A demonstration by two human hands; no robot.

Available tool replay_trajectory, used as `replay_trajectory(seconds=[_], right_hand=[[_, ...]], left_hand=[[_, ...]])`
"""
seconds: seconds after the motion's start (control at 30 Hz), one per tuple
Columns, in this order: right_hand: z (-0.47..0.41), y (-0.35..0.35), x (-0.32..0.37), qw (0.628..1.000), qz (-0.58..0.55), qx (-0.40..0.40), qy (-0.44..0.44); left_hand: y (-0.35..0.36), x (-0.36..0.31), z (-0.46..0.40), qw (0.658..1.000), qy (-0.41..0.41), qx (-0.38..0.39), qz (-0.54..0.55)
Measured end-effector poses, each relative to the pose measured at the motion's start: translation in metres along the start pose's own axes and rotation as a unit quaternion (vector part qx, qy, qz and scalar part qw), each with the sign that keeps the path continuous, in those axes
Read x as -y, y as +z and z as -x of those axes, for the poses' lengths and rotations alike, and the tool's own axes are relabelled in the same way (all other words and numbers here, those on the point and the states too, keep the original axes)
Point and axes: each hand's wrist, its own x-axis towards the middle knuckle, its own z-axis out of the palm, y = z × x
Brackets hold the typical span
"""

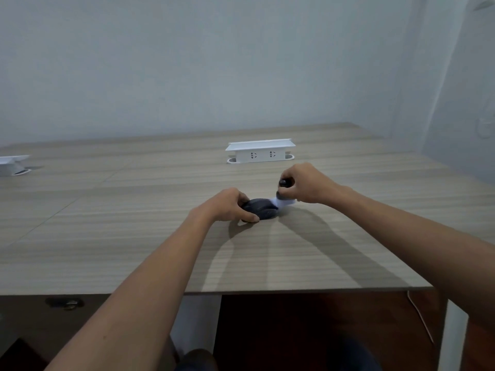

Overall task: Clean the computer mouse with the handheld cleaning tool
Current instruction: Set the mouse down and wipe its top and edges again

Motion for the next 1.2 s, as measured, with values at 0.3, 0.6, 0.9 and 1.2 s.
replay_trajectory(seconds=[0.3,0.6,0.9,1.2], right_hand=[[-0.012,0.009,0.015,0.995,-0.095,0.004,0.039],[-0.007,0.011,0.000,0.977,-0.168,0.031,0.124],[0.006,-0.011,-0.007,0.939,-0.270,0.084,0.199],[0.000,0.001,-0.003,0.944,-0.256,0.045,0.204]], left_hand=[[0.000,0.000,0.000,1.000,0.000,0.004,-0.001],[-0.001,0.004,-0.003,1.000,0.005,0.016,-0.003],[-0.004,0.005,-0.006,1.000,0.008,0.021,-0.003],[-0.003,0.005,-0.006,1.000,-0.001,0.021,-0.009]])
